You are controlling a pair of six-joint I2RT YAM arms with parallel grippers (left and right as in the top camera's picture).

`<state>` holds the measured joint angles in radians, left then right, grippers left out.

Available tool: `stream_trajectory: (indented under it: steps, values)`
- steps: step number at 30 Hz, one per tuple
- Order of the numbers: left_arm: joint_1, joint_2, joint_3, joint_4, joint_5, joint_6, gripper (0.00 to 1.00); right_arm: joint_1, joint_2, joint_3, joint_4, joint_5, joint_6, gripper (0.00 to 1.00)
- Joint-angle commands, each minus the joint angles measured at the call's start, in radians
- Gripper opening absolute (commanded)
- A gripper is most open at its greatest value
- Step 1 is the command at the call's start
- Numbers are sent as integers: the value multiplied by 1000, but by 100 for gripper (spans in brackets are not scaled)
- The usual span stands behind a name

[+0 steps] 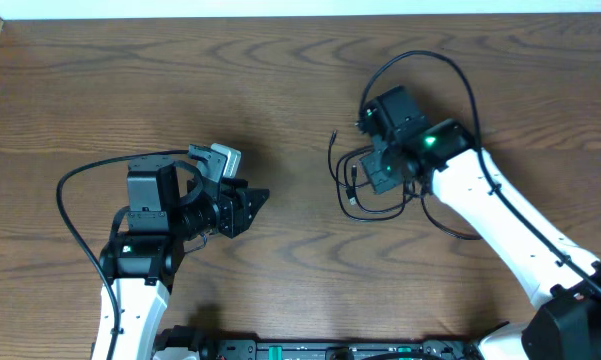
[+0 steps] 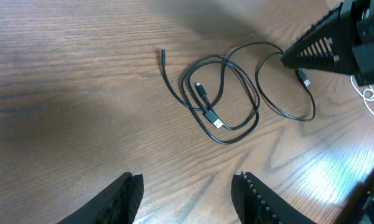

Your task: Untangle cables

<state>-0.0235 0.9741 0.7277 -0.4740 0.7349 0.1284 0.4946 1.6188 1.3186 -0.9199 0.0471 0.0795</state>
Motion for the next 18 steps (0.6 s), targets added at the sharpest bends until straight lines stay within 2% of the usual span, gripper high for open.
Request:
stream_trajectory:
  steps: [1,2,3,4,5,6,8,11,18]
  values:
    - [-2,-11,-4,-5,17,-5,51,-30,-10,3,-10,2,14,1]
    - [-2,-11,-4,-5,16,-5,51,-34,-10,3,-14,3,18,6]
    - [-2,-11,-4,-4,16,-5,51,-37,-8,3,-16,14,22,17]
    - [-2,-11,-4,-4,17,-5,51,-39,-8,2,-16,30,34,24]
    - [-2,-11,-4,-4,16,-5,51,-41,-3,2,-15,51,53,28]
    - [-2,-11,-4,-4,17,-5,51,-42,2,2,-14,69,68,37]
    - [-2,-11,-4,-5,17,-5,51,-44,23,2,-13,79,69,64]
    - [-2,-11,-4,-5,17,-5,51,-44,74,2,-13,78,69,70]
    - [-2,-11,-4,-8,17,-5,51,-45,214,2,12,86,74,71]
